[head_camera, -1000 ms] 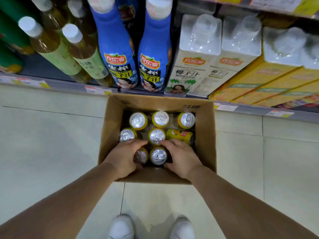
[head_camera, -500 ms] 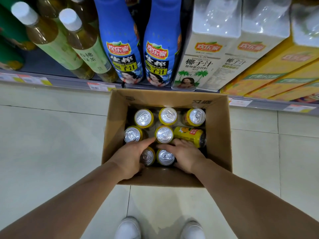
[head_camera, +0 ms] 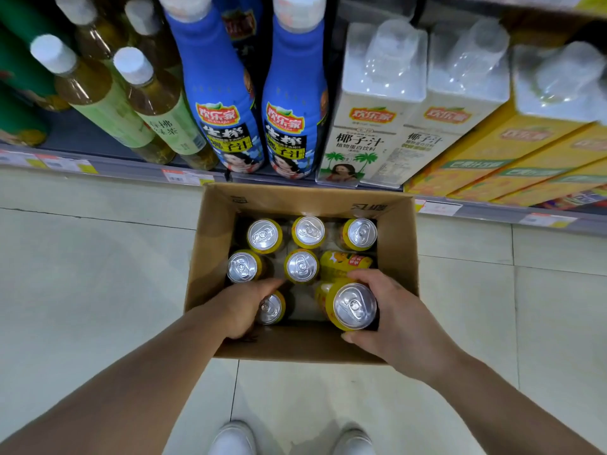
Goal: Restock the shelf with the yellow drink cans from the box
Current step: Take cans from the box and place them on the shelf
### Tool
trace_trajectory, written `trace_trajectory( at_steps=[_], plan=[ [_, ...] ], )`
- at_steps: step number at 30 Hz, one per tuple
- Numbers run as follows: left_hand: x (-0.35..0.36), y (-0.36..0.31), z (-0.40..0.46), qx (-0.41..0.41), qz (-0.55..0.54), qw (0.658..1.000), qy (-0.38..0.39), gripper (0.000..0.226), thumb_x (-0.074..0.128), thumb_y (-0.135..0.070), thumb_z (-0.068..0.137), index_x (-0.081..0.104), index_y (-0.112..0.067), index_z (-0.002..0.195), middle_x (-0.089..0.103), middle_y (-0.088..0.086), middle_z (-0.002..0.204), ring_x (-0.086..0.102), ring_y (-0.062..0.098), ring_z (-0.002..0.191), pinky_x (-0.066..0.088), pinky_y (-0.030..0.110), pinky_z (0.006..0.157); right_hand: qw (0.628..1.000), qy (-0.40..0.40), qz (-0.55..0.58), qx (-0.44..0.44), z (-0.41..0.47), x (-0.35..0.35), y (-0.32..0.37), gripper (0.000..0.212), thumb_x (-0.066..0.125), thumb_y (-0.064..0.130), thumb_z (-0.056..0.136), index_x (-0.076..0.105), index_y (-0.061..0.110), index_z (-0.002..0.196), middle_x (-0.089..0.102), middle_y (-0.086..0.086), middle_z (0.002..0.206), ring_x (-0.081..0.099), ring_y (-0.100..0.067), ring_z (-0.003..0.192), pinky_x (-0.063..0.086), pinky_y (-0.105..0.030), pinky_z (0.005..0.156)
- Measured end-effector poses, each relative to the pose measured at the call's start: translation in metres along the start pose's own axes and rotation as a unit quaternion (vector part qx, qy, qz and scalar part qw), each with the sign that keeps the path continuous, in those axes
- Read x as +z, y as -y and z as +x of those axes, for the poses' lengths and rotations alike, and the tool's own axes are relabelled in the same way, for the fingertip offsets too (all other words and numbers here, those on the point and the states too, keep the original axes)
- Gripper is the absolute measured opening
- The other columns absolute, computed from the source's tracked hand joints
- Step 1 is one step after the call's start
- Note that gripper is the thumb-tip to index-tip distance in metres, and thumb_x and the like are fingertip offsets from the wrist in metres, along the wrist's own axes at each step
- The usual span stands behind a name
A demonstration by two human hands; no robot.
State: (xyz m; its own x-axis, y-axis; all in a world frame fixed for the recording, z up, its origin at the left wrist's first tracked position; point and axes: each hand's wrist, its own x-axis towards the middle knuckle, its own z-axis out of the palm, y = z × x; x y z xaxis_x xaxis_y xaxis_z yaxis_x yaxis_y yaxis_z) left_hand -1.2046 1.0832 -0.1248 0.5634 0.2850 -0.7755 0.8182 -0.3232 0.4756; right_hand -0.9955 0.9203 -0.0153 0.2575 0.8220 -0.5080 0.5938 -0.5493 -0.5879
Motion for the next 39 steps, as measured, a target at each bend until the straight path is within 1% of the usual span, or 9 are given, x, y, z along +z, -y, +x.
trace_trajectory(
  at_steps=[1,3,10,16,24,28,31,34,39],
  plan=[
    [0.001,0.003,0.002,0.038,0.067,0.997,-0.027,0.044,0.063,-0.042,0.086,0.051,-0.051,0.128,0.053,-0.002,0.140,0.051,0.018,0.127,0.041,0.034,0.105,1.000,-0.011,0.005,0.004,-0.006,-0.003,-0.001,0.078,0.086,0.034,0.063,0.040,0.043,0.125,0.044,0.035,0.107,0.048,0.006,0.098,0.037,-0.002,0.080],
    [0.007,0.011,0.010,0.086,0.068,0.993,-0.046,0.051,0.060,-0.066,0.078,0.063,-0.038,0.121,0.058,-0.007,0.134,0.051,0.014,0.125,0.037,0.034,0.108,0.999,-0.031,0.018,0.011,-0.014,-0.007,-0.005,0.079,0.087,0.034,0.061,0.040,0.045,0.123,0.044,0.038,0.105,0.049,0.009,0.093,0.035,0.002,0.076],
    [0.012,0.021,0.037,0.044,-0.081,0.995,0.026,0.050,0.085,-0.045,0.059,0.074,-0.030,0.105,0.068,0.004,0.121,0.062,0.023,0.113,0.042,0.043,0.106,0.996,-0.067,0.052,0.020,-0.024,-0.005,-0.014,0.079,0.089,0.033,0.057,0.044,0.043,0.121,0.049,0.036,0.106,0.046,0.020,0.097,0.033,0.003,0.075],
    [-0.015,-0.032,-0.009,0.074,-0.019,0.997,-0.026,0.088,0.089,-0.026,0.063,0.044,-0.035,0.139,0.051,-0.013,0.127,0.048,0.005,0.117,0.033,0.013,0.098,0.994,-0.086,0.065,0.019,-0.037,-0.008,-0.003,0.078,0.088,0.035,0.058,0.044,0.043,0.121,0.050,0.034,0.107,0.046,0.014,0.104,0.034,0.002,0.078],
    [-0.039,-0.085,-0.117,0.153,-0.135,0.972,-0.114,0.081,0.087,-0.039,0.048,0.049,-0.038,0.119,0.043,-0.018,0.129,0.036,-0.020,0.120,0.025,-0.002,0.095,0.983,-0.135,0.120,0.019,-0.082,-0.048,0.059,0.072,0.088,0.025,0.057,0.047,0.046,0.113,0.056,0.025,0.112,0.052,0.009,0.103,0.036,-0.001,0.081],
    [-0.071,-0.126,-0.191,0.157,-0.248,0.945,-0.141,0.076,0.081,-0.043,0.045,0.050,-0.044,0.115,0.051,-0.022,0.128,0.052,-0.006,0.117,0.043,0.019,0.100,0.981,-0.134,0.136,0.011,-0.118,-0.086,0.112,0.071,0.088,0.022,0.057,0.045,0.047,0.109,0.055,0.021,0.114,0.053,0.007,0.104,0.037,-0.002,0.081],
    [-0.101,-0.158,-0.250,0.161,-0.297,0.928,-0.158,0.075,0.084,-0.030,0.051,0.050,-0.046,0.117,0.063,-0.005,0.115,0.065,0.015,0.103,0.055,0.043,0.089,0.978,-0.128,0.162,0.011,-0.147,-0.121,0.157,0.068,0.085,0.033,0.056,0.048,0.041,0.112,0.058,0.018,0.112,0.056,0.002,0.104,0.041,-0.007,0.083],
    [-0.138,-0.194,-0.311,0.181,-0.301,0.917,-0.187,0.074,0.081,-0.026,0.052,0.052,-0.038,0.119,0.063,-0.004,0.114,0.065,0.011,0.101,0.055,0.034,0.086,0.974,-0.135,0.183,0.000,-0.174,-0.161,0.204,0.072,0.076,0.047,0.051,0.050,0.035,0.117,0.061,0.017,0.111,0.058,0.003,0.101,0.042,-0.007,0.081],
    [-0.200,-0.251,-0.411,0.202,-0.262,0.913,-0.238,0.076,0.086,-0.013,0.060,0.047,-0.036,0.121,0.062,-0.009,0.113,0.062,0.002,0.101,0.048,0.016,0.087,0.968,-0.158,0.192,-0.038,-0.220,-0.241,0.279,0.065,0.086,0.019,0.060,0.050,0.037,0.112,0.065,0.020,0.104,0.059,0.008,0.096,0.041,-0.005,0.076]
  ],
)
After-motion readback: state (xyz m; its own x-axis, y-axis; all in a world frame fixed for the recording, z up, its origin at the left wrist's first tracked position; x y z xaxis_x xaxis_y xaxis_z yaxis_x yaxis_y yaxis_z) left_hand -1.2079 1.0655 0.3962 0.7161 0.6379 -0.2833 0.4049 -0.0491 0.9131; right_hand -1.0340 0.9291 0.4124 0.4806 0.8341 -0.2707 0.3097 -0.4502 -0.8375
